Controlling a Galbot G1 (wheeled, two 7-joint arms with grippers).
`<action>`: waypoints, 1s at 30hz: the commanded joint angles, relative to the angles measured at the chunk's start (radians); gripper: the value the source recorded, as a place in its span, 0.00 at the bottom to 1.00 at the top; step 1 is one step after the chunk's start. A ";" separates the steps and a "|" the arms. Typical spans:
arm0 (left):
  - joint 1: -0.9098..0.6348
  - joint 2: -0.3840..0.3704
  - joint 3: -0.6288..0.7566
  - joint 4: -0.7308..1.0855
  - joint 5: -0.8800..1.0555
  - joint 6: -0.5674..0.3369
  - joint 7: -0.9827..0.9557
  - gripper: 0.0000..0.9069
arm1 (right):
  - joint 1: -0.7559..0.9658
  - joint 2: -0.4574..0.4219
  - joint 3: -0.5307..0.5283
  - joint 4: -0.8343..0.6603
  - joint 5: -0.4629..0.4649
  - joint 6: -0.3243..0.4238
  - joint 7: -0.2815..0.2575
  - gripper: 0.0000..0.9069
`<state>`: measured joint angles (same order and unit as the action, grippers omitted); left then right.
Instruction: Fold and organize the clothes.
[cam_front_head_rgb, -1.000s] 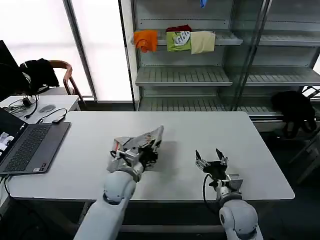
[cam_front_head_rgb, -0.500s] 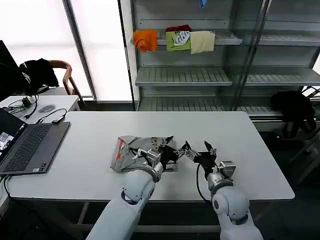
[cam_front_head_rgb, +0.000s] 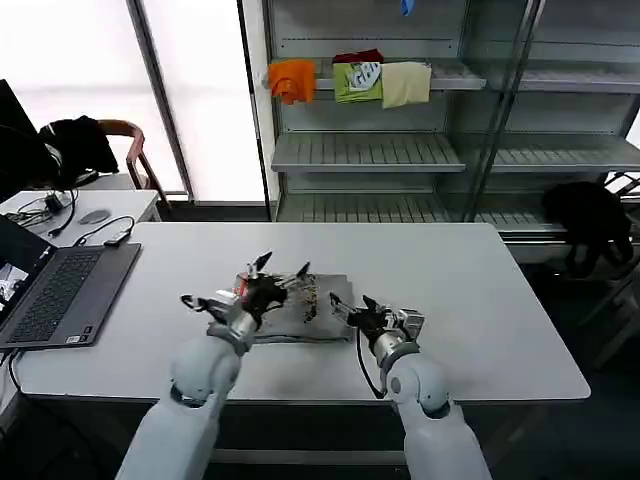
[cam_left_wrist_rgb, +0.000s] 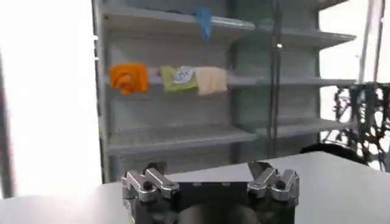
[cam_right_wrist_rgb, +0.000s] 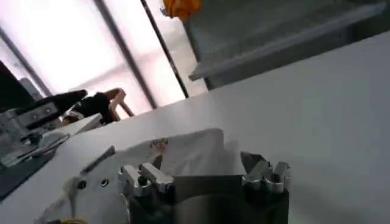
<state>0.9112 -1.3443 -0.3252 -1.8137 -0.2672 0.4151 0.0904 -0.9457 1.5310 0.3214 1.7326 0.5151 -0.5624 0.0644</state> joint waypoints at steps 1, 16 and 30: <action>0.040 0.106 -0.351 -0.049 -0.197 -0.021 -0.001 1.00 | 0.067 -0.054 0.036 0.185 0.176 -0.019 0.026 1.00; 0.054 0.130 -0.408 -0.005 -0.211 -0.020 0.009 1.00 | -0.070 -0.066 -0.026 0.161 -0.121 -0.018 -0.003 1.00; 0.070 0.138 -0.403 -0.007 -0.187 -0.012 0.021 1.00 | -0.011 -0.018 -0.039 -0.006 -0.193 -0.017 0.006 1.00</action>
<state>0.9749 -1.2152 -0.7064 -1.8222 -0.4499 0.4023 0.1062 -0.9710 1.4979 0.2890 1.8172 0.3863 -0.5786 0.0709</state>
